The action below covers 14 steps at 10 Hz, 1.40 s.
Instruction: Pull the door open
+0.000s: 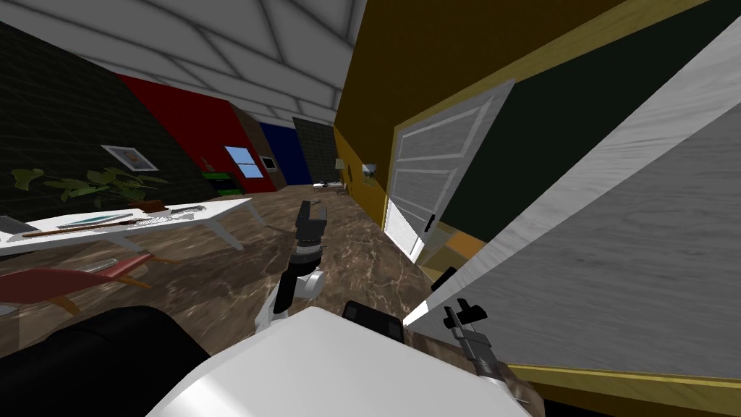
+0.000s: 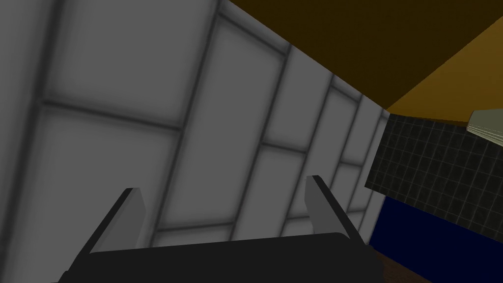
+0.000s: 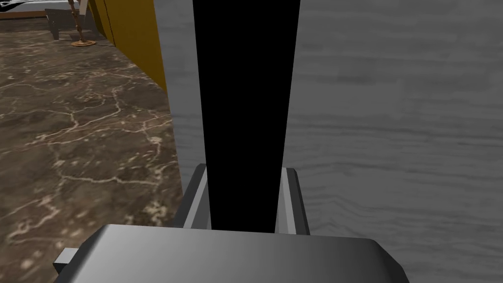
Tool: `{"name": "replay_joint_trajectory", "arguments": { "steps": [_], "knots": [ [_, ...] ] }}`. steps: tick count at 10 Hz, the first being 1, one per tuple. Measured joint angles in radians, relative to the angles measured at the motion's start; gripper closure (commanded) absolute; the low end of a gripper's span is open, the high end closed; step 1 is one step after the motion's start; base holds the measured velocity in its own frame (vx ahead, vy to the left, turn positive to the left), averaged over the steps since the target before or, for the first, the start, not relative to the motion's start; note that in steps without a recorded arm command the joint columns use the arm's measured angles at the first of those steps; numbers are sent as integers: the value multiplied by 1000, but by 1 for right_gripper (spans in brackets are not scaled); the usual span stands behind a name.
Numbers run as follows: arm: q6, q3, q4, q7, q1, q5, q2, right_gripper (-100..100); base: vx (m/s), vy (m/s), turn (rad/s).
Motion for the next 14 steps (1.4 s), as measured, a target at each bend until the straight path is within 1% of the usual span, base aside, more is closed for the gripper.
{"name": "replay_joint_trajectory", "arguments": {
  "steps": [2, 3, 4, 5, 6, 7, 8, 9, 10, 11, 13, 14],
  "knots": [
    [-20, 13, 16, -16, -3, 5, -8, 100, -226, -61, 113],
    [-30, 20, 25, -23, -4, 9, -9, 100, -90, -22, 12],
    [-30, 23, 28, -24, -1, 10, -8, 100, -17, 3, -46],
    [-44, 30, 42, -25, 2, 16, -5, 100, 3, 14, -50],
    [-60, 36, 45, -23, 9, 20, -6, 100, 13, 19, -27],
    [-80, 42, 63, -26, 7, 26, -3, 100, 15, 19, -23],
    [-96, 49, 57, -22, 15, 32, -5, 100, 24, 16, -12],
    [-119, 58, 74, -27, 16, 40, -3, 100, 14, 26, -24],
    [-138, 67, 69, -25, 26, 47, -4, 100, 12, 22, -33],
    [-164, 80, 83, -23, 28, 58, 4, 100, 4, 17, -31],
    [-205, 99, 101, -25, 39, 73, 3, 100, -3, -12, -36],
    [-213, 105, 80, -18, 54, 76, -7, 100, -7, -17, -14]
  ]
}}
